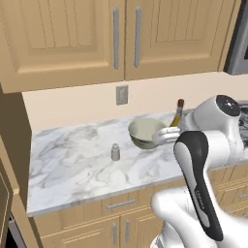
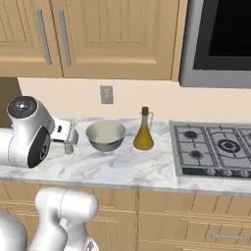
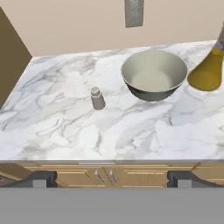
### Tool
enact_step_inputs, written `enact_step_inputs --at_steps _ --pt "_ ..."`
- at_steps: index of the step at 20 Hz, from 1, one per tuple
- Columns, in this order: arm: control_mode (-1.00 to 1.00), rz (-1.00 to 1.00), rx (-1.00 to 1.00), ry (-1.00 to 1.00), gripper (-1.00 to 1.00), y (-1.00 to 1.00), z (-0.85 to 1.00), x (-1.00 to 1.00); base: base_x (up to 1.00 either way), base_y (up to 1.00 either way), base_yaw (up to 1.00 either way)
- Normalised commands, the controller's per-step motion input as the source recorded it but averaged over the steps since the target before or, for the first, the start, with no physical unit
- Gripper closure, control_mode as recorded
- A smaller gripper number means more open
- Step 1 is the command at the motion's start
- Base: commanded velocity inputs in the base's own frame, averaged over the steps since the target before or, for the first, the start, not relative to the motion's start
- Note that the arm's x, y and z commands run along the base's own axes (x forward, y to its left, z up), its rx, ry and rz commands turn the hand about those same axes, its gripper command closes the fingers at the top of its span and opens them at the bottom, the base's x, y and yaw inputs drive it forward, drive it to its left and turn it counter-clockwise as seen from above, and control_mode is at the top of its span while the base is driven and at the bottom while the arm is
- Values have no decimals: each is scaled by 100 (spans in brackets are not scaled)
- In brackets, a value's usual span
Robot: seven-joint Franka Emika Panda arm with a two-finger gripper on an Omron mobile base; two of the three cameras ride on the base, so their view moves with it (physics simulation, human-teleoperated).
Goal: Retrieve the bottle and the shaker from the cabinet and place them next to the mixing bowl on the counter. Then add garlic from the fridge to the mixing bowl.
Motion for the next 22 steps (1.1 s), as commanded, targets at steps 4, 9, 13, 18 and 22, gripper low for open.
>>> enact_step_inputs --at_steps 4,9,13,18,22 --pt "100 0 0 0 -100 0 0 0 -95 -56 -22" --pt "100 0 0 0 -100 0 0 0 -35 -61 -20" --pt "100 0 0 0 -100 0 0 0 0 -77 -14" --pt "100 0 0 0 -100 0 0 0 0 -73 -16" --pt "100 0 0 0 -100 0 0 0 0 -70 -40"
